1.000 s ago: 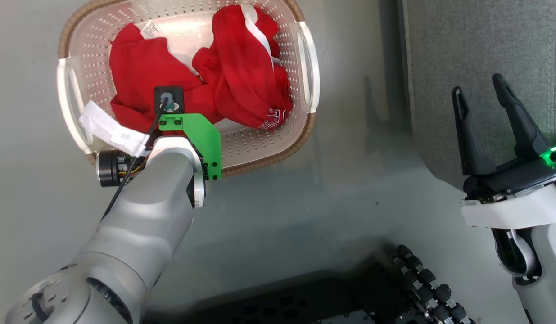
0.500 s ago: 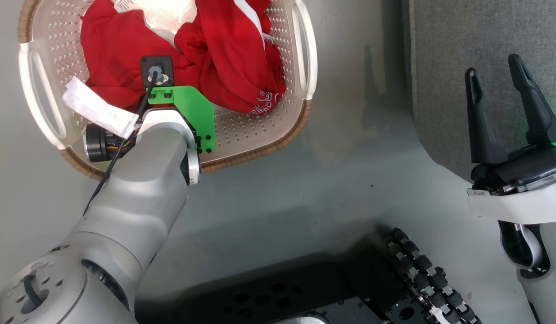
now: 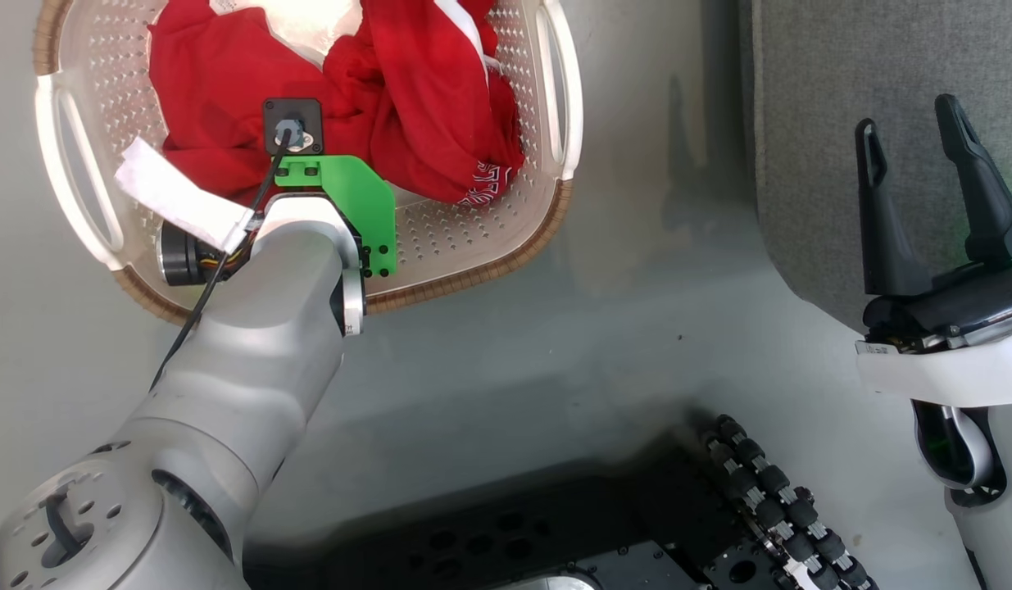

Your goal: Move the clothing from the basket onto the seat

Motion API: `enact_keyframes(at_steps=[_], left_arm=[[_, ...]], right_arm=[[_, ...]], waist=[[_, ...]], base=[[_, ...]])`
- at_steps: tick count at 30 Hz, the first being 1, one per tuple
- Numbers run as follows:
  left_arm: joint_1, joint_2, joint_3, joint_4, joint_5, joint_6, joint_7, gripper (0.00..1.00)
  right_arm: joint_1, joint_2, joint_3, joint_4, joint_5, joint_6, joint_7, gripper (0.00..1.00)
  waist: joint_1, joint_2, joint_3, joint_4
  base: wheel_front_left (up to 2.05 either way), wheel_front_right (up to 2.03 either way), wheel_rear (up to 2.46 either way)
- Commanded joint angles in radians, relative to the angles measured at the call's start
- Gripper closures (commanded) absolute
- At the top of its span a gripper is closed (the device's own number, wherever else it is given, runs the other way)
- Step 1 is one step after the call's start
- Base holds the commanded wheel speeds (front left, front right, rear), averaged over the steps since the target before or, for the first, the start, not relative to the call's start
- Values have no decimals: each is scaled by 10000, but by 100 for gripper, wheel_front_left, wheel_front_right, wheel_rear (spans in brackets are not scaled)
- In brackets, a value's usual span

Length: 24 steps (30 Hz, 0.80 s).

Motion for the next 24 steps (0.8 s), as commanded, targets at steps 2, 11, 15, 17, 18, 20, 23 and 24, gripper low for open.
enact_keyframes(at_steps=[2, 11, 15, 17, 18, 20, 23, 24], left_arm=[[100, 60, -36, 71, -148, -96, -157, 100], [1022, 61, -14, 104, -606, -509, -1121, 100], [1519, 59, -11, 205, -759, -748, -1712, 100], [1767, 59, -12, 262, -782, -911, -1976, 100], [1848, 57, -19, 291, -795, -975, -2086, 100], [2047, 56, -34, 337, -771, -1093, -2318, 100], [2308, 56, 67, 426, -721, -1329, -2595, 100], [2356, 56, 115, 448, -670, -1404, -2631, 100]], right_arm=[[-258, 72, 64, 271, 70, 90, 50, 0], [23, 88, 176, 451, -133, 49, 35, 0], [225, 99, 309, 605, -226, 49, 35, 0], [314, 140, 361, 688, -274, 49, 35, 0], [353, 150, 401, 708, -284, 49, 35, 0], [474, 168, 508, 802, -342, 49, 35, 0], [641, 263, 663, 962, -426, 49, 35, 0], [709, 291, 700, 1001, -443, 49, 35, 0]], waist=[[0, 0, -287, 20], [0, 0, -1910, 207], [0, 0, -2825, 363], [0, 0, -3298, 450], [0, 0, -3485, 480], [0, 0, -3935, 544], [0, 0, -4613, 631], [0, 0, -4789, 648]], base=[[0, 0, 0], [0, 0, 0], [0, 0, 0], [0, 0, 0], [0, 0, 0], [0, 0, 0], [0, 0, 0], [0, 0, 0]])
